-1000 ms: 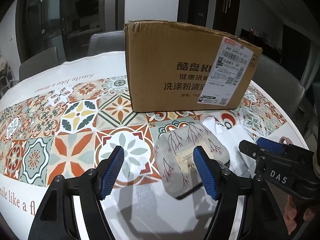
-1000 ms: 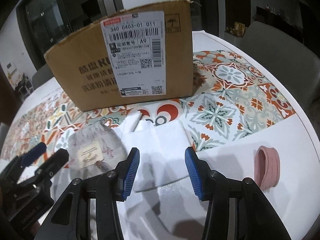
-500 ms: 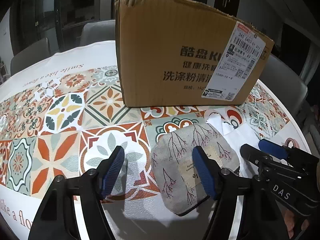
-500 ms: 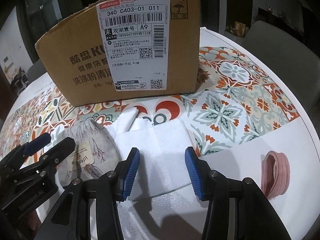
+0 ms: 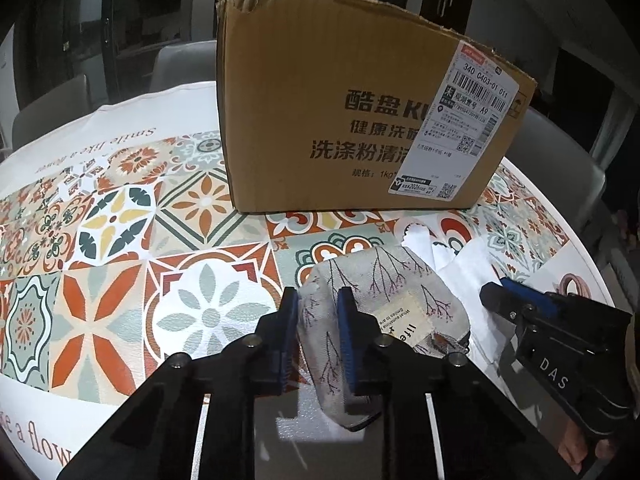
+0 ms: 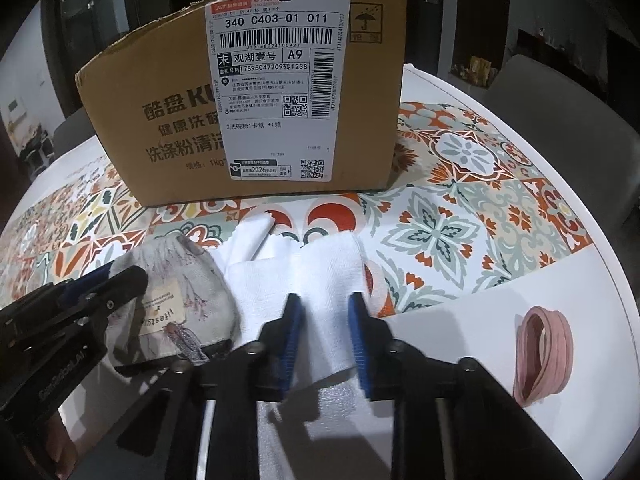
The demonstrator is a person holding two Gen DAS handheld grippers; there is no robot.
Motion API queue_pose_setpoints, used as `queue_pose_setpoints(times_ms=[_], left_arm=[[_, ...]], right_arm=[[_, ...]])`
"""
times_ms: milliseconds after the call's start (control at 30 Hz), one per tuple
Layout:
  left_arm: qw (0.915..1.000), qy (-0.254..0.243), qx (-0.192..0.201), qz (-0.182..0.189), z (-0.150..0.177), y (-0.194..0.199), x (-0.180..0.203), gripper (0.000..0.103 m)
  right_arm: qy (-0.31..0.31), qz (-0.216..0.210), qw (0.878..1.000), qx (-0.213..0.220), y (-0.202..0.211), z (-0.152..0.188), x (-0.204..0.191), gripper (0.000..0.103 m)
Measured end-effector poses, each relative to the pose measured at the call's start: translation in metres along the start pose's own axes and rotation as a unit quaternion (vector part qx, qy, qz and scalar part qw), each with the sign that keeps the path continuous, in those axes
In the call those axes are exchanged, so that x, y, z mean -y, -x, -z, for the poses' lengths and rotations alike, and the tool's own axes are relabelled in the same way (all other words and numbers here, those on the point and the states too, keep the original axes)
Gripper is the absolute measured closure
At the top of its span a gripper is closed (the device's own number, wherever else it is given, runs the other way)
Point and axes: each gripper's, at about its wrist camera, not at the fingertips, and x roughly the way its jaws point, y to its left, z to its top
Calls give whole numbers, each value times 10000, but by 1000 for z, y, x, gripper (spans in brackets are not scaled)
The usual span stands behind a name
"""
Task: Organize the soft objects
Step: 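Grasp the grey pouch with the left tool while the right tool grasps the white cloth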
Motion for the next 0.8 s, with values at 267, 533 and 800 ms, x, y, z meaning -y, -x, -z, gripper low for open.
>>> queue_pose_setpoints(times_ms=[267,533,800], left_arm=[[9997,67,246,27,2,17,1,87],[9985,89,546,54,-1,43,8,87],[9966,89,821,59,-5,68,13,87]], right_arm=[[-178,-269,9995,65,7,1,1,94],[-314,-382,9982,343,30,-1,3,94],[-375,-455,9966,579,52,-4,5,94]])
